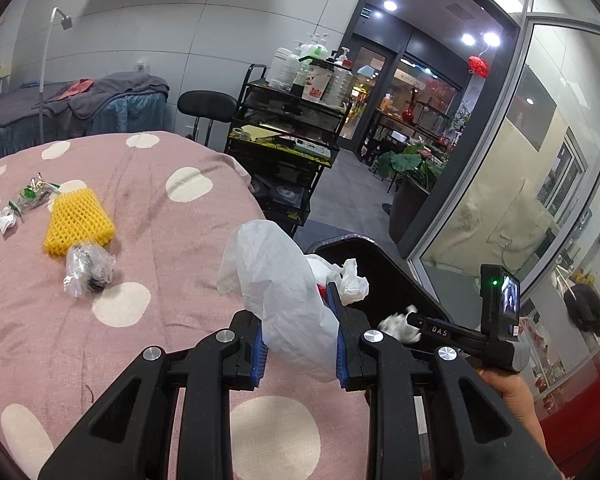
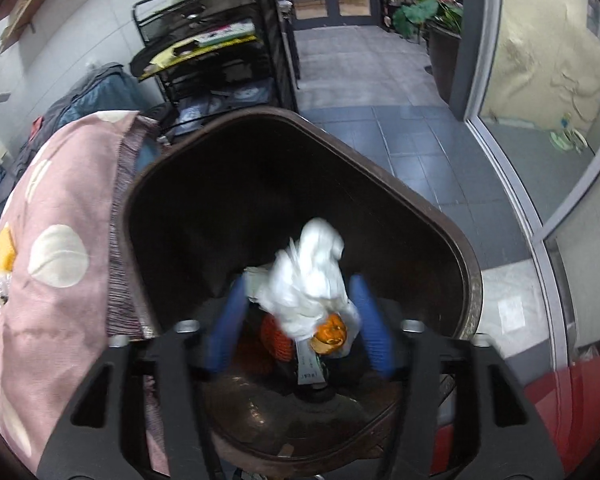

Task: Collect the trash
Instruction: 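Open the right tool over the bin to drop the tissue, then lower the plastic bag into the bin and open the left tool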

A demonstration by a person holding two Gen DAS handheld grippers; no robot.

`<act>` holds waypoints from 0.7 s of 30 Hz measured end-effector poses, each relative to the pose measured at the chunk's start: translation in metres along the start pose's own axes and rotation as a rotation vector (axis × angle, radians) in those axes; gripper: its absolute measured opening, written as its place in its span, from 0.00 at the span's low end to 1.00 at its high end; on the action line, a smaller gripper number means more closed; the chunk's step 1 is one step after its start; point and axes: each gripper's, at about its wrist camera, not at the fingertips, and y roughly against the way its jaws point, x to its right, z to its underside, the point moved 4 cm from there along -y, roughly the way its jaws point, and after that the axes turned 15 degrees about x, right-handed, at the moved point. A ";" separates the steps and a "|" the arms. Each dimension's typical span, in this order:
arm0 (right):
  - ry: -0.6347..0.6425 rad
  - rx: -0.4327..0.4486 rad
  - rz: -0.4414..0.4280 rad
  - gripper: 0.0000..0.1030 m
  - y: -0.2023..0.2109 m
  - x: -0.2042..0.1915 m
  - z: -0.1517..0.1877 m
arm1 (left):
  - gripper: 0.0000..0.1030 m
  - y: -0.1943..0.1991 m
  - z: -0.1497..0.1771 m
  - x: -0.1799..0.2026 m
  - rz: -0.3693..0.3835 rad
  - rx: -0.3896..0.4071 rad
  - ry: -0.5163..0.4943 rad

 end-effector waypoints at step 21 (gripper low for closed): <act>-0.078 0.121 0.044 0.78 0.048 0.039 0.002 | 0.25 -0.050 0.006 0.057 0.118 -0.089 -0.078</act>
